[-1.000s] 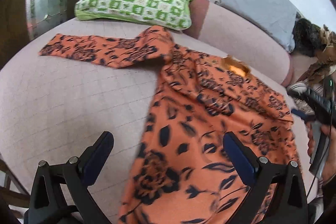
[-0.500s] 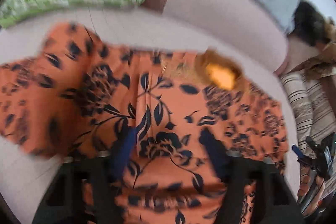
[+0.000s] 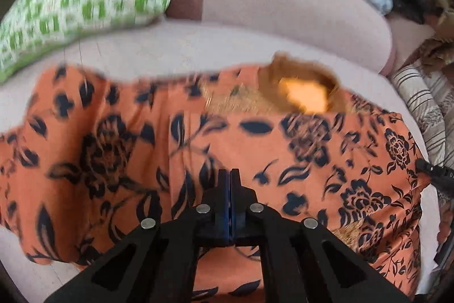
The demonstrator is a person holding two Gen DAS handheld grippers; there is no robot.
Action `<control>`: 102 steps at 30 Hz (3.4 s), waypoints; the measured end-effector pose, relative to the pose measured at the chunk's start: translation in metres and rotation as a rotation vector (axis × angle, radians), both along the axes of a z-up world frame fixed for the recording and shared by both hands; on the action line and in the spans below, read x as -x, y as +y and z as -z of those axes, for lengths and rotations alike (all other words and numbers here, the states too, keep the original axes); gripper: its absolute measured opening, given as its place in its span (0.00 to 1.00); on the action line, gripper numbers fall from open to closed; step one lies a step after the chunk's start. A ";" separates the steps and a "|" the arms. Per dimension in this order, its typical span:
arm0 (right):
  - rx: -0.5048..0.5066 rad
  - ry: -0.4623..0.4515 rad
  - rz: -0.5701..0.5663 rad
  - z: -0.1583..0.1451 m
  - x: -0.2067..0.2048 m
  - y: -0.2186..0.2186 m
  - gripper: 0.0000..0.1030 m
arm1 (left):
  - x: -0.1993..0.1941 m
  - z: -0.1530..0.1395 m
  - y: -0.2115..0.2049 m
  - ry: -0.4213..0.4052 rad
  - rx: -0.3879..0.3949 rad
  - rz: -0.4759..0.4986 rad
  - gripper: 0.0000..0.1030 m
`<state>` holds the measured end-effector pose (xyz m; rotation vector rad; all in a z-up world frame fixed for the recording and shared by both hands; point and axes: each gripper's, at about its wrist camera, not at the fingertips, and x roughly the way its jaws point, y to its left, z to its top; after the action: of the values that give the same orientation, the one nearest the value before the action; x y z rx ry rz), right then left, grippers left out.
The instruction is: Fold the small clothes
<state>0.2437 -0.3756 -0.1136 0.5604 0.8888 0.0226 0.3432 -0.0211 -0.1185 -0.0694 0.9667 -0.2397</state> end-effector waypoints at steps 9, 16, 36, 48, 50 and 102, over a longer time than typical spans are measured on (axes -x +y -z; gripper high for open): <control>-0.117 -0.028 0.084 0.010 0.000 -0.041 0.79 | 0.012 -0.012 -0.007 -0.053 -0.005 0.013 0.08; -0.123 0.083 0.052 0.029 -0.074 -0.037 0.30 | 0.012 0.019 -0.008 -0.022 -0.036 0.040 0.32; 0.075 -0.048 -0.095 -0.014 0.041 0.105 0.69 | 0.118 -0.011 0.309 -0.100 0.594 -0.696 0.70; 0.148 -0.033 -0.189 0.025 0.109 0.156 0.69 | 0.098 0.039 0.403 -0.065 0.730 -0.942 0.69; 0.139 -0.042 -0.181 0.026 0.109 0.153 0.69 | 0.093 0.039 0.404 -0.060 0.709 -0.974 0.58; 0.226 0.111 -0.210 -0.005 -0.066 0.156 0.10 | 0.045 0.023 0.116 -0.062 -0.100 -0.239 0.30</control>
<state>0.3093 -0.2191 -0.1089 0.2574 1.0401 0.0811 0.2984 0.0950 -0.1414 -0.0850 0.8987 0.0266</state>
